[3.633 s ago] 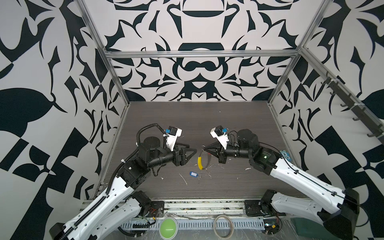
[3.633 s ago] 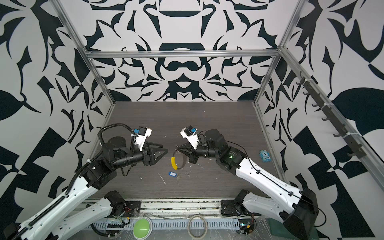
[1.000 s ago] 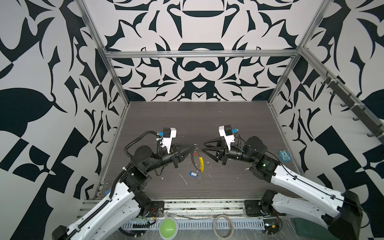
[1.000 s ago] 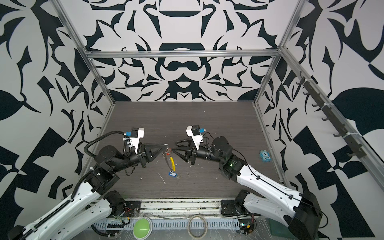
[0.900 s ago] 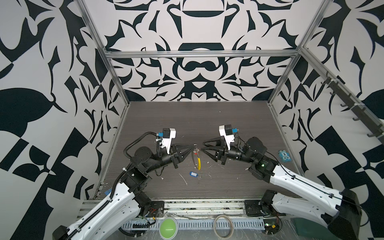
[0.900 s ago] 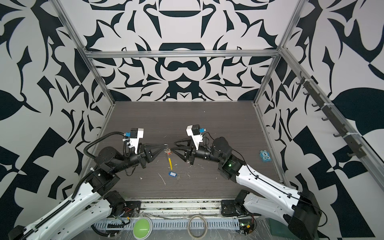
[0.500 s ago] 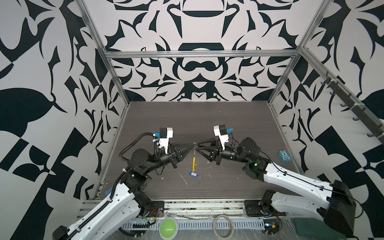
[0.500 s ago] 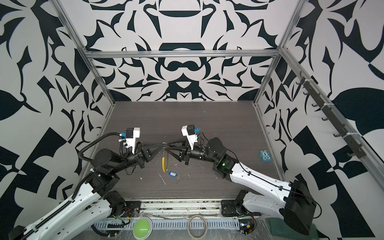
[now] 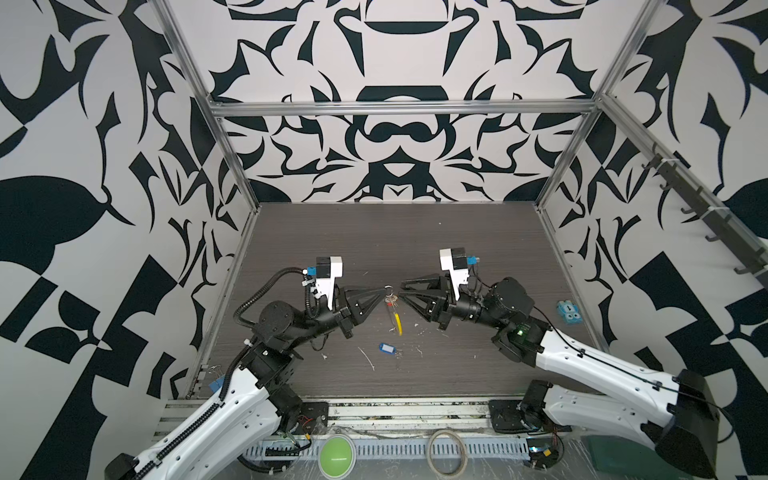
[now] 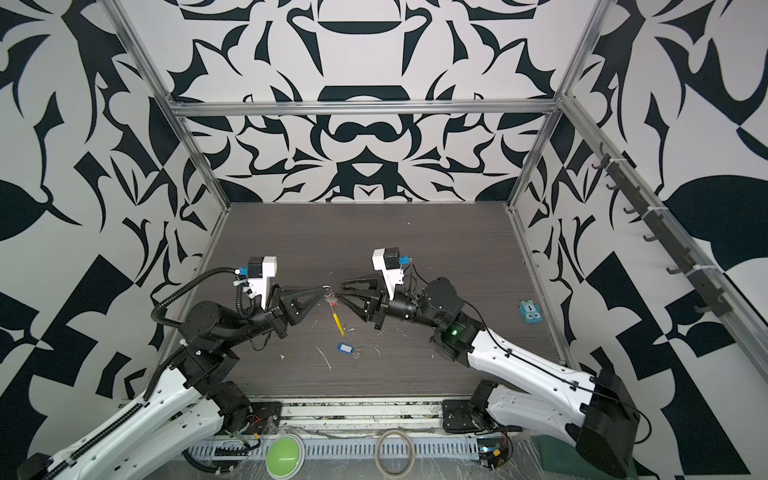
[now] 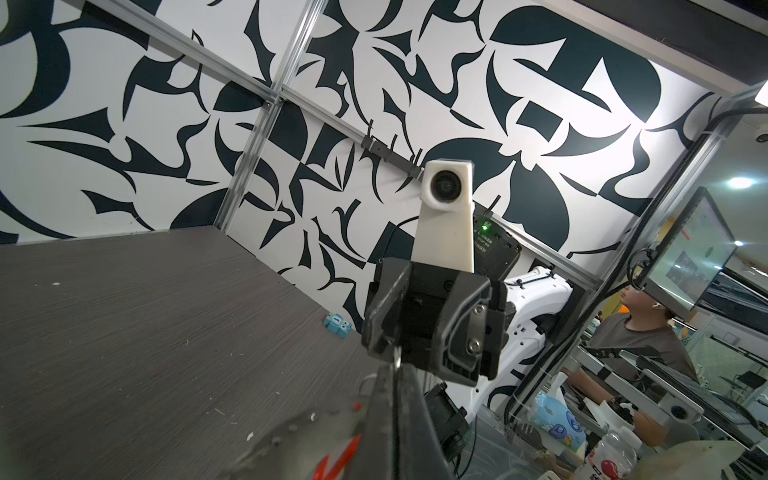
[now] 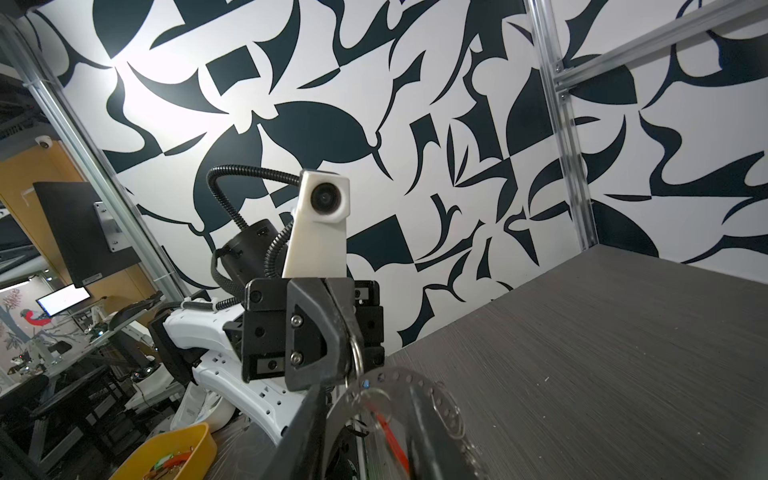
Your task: Remove the keys from the keyring
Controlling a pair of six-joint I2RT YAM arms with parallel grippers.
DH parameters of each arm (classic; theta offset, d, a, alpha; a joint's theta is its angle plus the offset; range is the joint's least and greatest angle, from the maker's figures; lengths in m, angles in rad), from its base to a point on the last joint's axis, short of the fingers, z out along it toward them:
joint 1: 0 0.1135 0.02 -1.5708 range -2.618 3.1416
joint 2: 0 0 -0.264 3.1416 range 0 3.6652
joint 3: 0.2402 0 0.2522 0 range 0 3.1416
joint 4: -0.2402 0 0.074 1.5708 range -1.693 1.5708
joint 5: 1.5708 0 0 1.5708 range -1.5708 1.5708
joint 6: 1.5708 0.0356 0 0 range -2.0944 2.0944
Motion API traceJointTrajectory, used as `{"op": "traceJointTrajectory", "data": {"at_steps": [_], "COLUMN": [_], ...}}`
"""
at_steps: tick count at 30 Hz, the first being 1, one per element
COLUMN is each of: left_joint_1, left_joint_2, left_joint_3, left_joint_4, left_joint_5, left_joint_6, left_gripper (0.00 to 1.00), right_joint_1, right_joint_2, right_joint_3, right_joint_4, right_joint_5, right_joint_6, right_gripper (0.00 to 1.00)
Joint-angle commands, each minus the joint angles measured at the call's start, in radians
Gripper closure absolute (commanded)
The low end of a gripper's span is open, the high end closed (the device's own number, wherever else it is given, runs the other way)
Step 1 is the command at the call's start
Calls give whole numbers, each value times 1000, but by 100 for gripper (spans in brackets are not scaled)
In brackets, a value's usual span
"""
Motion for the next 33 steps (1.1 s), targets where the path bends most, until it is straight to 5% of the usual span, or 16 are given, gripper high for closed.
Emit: {"op": "traceJointTrajectory", "data": {"at_steps": [1, 12, 22, 25, 30, 33], "left_joint_1": [-4, -6, -6, -6, -6, -6], "left_joint_2": [7, 13, 10, 5, -19, -28], "left_joint_3": [-7, -7, -5, 1, 34, 67], "left_joint_4": [86, 99, 96, 72, -53, -158], "left_joint_5": [24, 31, 28, 28, 34, 55], "left_joint_6": [-27, -32, -34, -38, -31, -17], "left_gripper": [100, 100, 100, 100, 64, 61], "right_joint_1": [6, 9, 12, 13, 13, 13], "right_joint_2": [7, 47, 51, 32, -32, -54], "right_joint_3": [64, 93, 104, 110, 161, 224], "right_joint_4": [25, 77, 58, 8, -250, -458], "right_joint_5": [-35, -85, -91, -80, -53, -41], "right_joint_6": [-8, 40, 39, 20, -83, -173], "right_gripper": [66, 76, 100, 100, 100, 100]}}
